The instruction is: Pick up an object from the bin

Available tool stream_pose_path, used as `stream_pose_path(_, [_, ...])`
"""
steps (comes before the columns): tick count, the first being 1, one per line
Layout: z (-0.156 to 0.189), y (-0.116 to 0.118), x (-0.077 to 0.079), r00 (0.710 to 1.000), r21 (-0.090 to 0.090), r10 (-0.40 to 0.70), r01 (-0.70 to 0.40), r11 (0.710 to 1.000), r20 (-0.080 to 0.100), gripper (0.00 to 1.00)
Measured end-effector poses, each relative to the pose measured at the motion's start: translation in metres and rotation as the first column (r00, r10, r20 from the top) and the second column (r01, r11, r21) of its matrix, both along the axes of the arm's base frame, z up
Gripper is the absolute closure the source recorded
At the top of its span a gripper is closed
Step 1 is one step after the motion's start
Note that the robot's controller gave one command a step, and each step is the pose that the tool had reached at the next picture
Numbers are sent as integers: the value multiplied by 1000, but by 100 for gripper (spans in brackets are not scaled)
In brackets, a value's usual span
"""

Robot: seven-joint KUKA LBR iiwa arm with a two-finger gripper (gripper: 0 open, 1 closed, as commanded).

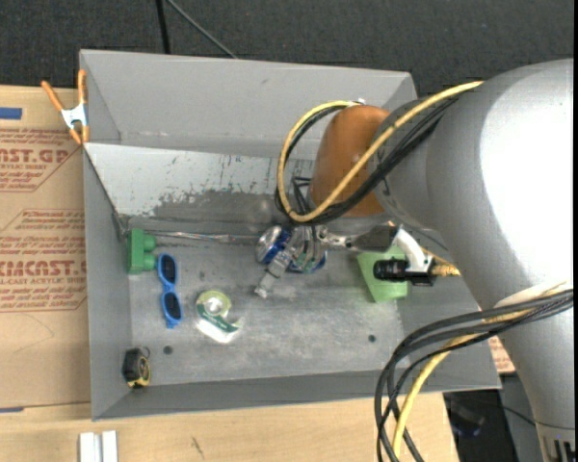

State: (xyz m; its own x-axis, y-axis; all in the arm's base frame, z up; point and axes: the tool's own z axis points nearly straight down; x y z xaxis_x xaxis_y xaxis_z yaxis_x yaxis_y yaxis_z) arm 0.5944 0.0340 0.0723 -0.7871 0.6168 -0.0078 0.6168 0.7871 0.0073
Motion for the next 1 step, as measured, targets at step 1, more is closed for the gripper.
stream_pose_path(1, [1, 7, 1, 964, -8, 265, -265, 964, -1, 0])
